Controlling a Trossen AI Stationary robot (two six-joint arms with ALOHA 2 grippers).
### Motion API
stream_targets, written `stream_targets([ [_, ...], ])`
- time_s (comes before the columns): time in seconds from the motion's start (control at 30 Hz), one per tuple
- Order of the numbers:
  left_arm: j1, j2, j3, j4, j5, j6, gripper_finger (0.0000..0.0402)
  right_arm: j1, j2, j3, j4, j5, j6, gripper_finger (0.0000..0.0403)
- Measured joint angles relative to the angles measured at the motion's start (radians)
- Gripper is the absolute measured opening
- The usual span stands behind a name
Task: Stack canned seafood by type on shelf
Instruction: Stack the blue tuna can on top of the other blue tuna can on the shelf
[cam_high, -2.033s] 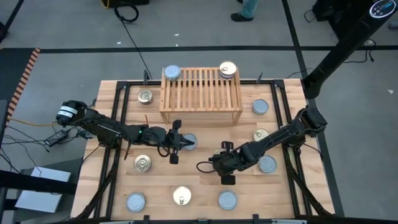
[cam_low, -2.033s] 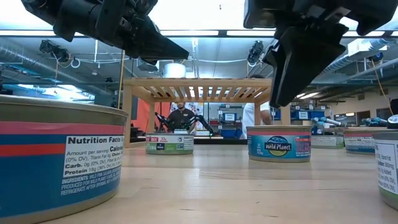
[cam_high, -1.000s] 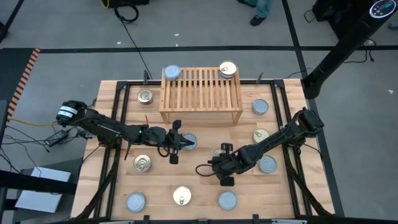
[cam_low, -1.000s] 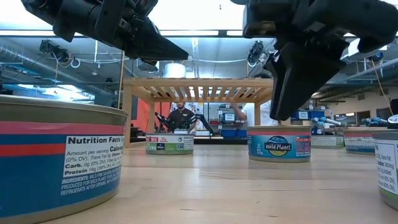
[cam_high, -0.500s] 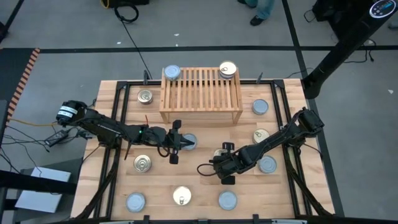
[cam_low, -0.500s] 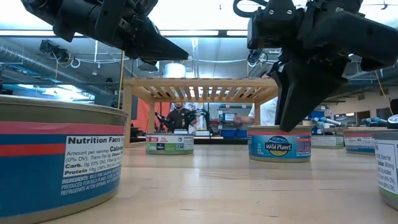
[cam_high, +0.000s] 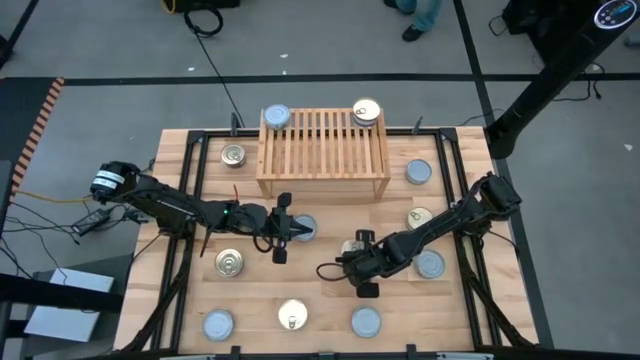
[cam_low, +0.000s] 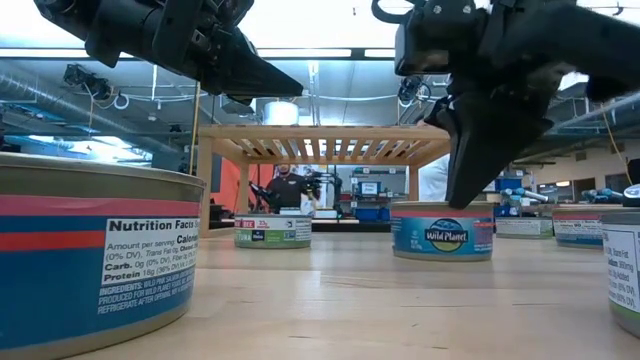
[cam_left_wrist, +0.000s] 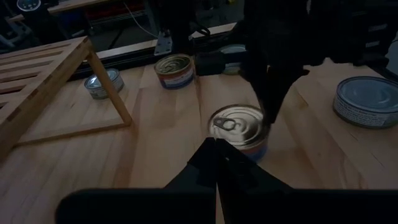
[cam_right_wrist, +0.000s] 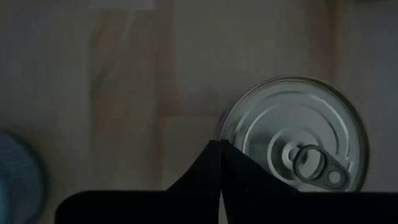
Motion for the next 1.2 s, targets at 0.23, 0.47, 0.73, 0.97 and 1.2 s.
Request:
stream_targets([
  [0.23, 0.000, 0.000, 0.000, -0.003, 0.000, 0.000, 0.0004, 0.003, 0.002, 0.056, 0.000, -0.039, -0.039, 0.0006],
  [0.47, 0.000, 0.000, 0.000, -0.007, 0.000, 0.000, 0.0004, 0.002, 0.002, 0.099, -0.002, -0.063, -0.042, 0.0003],
  [0.73, 0.000, 0.000, 0.000, -0.007, 0.000, 0.000, 0.0004, -0.037, -0.005, 0.152, -0.070, -0.071, 0.083, 0.0002],
  [0.97, 0.000, 0.000, 0.000, -0.010, 0.000, 0.000, 0.0004, -0.103, -0.031, 0.152, -0.104, -0.126, 0.094, 0.0001],
  [1.2, 0.000, 0.000, 0.000, -0.022, 0.000, -0.005, 0.0004, -0.176, -0.042, 0.148, -0.090, -0.248, 0.037, 0.0000],
])
